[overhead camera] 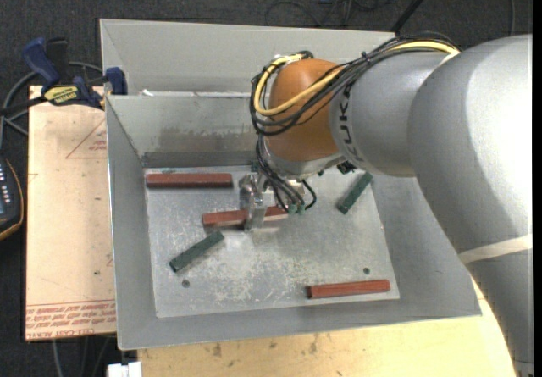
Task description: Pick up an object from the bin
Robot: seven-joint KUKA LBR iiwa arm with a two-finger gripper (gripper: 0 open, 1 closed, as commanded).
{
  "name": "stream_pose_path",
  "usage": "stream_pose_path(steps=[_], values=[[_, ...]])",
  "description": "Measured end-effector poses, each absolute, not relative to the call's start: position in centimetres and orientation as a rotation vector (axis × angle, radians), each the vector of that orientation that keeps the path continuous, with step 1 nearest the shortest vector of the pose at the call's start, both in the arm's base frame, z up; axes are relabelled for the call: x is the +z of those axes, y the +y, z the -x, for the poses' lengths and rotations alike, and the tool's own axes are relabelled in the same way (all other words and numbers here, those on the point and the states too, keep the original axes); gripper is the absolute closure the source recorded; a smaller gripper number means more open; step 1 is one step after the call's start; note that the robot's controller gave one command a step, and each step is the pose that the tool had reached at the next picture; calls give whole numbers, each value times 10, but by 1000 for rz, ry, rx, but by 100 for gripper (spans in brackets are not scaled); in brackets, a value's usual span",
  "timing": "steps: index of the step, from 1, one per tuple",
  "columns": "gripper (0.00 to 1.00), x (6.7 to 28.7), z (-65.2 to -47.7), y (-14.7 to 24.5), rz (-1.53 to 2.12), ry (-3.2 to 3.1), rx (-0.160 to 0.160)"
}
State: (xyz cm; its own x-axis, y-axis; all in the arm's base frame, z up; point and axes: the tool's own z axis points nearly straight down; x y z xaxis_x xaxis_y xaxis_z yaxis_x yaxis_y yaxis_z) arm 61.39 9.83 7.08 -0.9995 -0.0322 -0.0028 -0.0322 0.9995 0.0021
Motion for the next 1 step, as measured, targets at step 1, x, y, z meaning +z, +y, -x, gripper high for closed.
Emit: stream_pose_path(steps=[1], values=[[100,205,-649,73,164,3124,1]])
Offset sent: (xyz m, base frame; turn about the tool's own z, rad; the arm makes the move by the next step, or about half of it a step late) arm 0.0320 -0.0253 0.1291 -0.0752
